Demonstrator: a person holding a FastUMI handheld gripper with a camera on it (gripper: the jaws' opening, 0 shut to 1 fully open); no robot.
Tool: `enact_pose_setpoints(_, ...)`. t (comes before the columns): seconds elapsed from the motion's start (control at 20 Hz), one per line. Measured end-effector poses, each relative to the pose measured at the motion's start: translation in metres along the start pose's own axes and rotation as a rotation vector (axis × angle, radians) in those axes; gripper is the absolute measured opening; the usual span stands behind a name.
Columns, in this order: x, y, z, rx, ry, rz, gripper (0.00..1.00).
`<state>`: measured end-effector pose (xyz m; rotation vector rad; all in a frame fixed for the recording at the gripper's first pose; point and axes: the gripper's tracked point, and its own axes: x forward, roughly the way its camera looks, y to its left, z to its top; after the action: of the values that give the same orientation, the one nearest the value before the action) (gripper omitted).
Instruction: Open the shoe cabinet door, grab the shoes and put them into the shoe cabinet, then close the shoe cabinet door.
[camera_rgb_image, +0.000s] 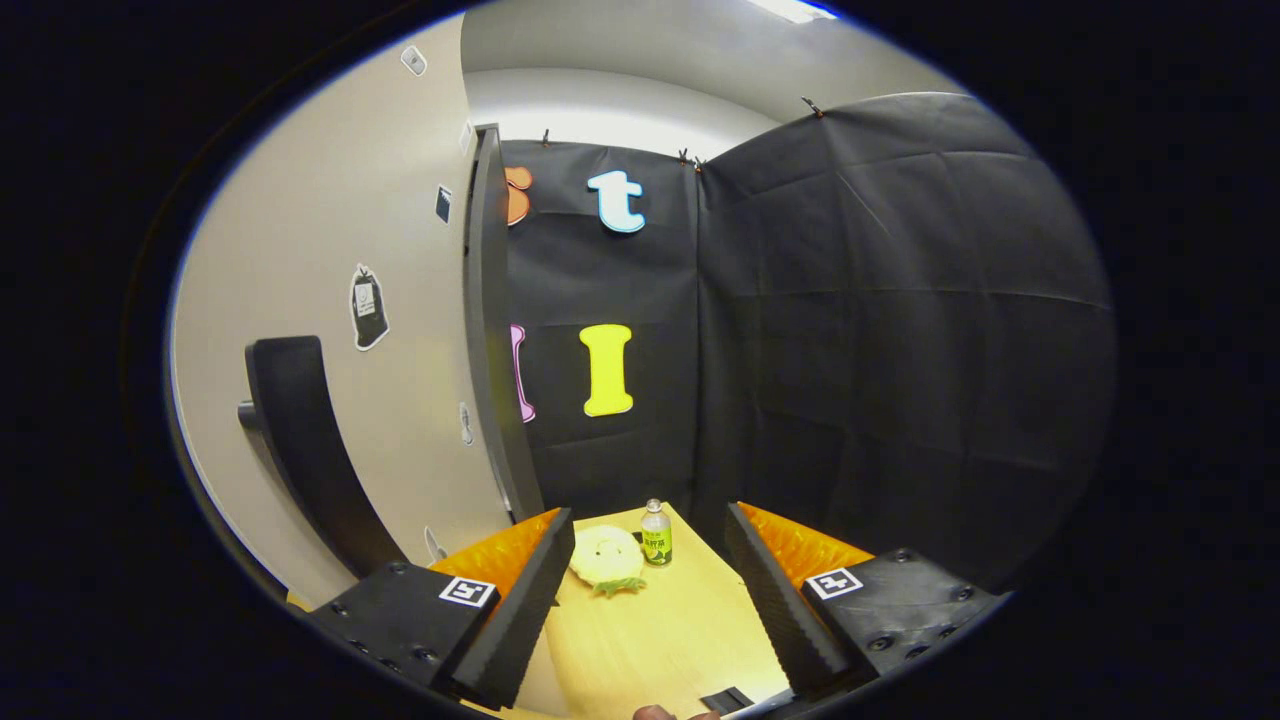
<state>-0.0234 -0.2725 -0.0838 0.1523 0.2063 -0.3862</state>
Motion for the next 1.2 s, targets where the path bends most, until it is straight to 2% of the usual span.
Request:
enact_pose_setpoints(0.4, -0.01, 0.078, -0.007, 0.023, 0.005, 0.083, 0.97)
enact_pose_setpoints(1.0, -0.018, 0.238, -0.034, 0.027, 0.067, 0.348, 0.98)
enact_pose_setpoints(1.2, -0.029, 0.266, -0.04, 0.009, 0.069, 0.402, 0.98)
